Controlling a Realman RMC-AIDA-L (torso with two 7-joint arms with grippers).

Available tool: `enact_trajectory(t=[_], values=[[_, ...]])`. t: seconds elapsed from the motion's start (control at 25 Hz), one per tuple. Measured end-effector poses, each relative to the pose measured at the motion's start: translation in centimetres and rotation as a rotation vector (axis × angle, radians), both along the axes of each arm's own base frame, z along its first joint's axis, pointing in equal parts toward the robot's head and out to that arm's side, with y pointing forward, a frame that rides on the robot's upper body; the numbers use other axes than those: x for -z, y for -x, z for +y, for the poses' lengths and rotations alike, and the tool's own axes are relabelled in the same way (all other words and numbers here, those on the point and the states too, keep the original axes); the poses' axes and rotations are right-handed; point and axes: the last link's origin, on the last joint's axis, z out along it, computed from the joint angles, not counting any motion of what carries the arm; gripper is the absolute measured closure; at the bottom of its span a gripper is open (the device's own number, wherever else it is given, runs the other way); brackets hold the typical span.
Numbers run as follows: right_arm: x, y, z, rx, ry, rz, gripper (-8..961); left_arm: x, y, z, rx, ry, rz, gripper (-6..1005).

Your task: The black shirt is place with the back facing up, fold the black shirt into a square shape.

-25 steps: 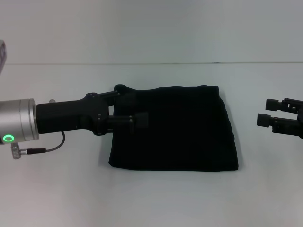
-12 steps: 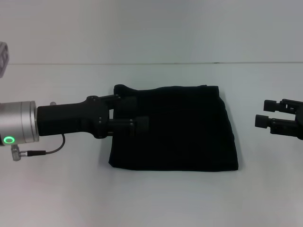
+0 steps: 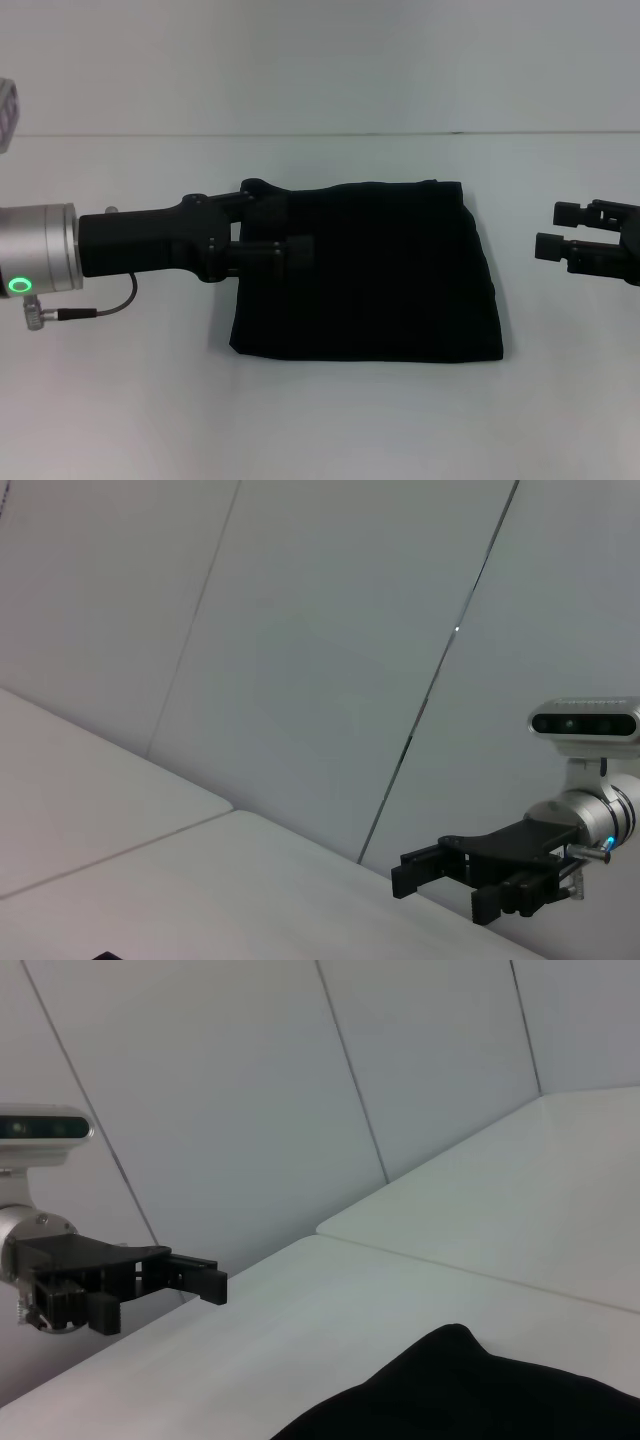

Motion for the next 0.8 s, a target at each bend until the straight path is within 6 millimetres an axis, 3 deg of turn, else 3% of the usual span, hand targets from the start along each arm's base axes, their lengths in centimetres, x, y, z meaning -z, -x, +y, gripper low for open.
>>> enact_trajectory(t=[0.8], values=[[0.46, 0.02, 0.54, 0.015, -0.004, -0.013, 171, -0.21, -0.79, 1.05, 0.015, -0.007, 0.028, 116]])
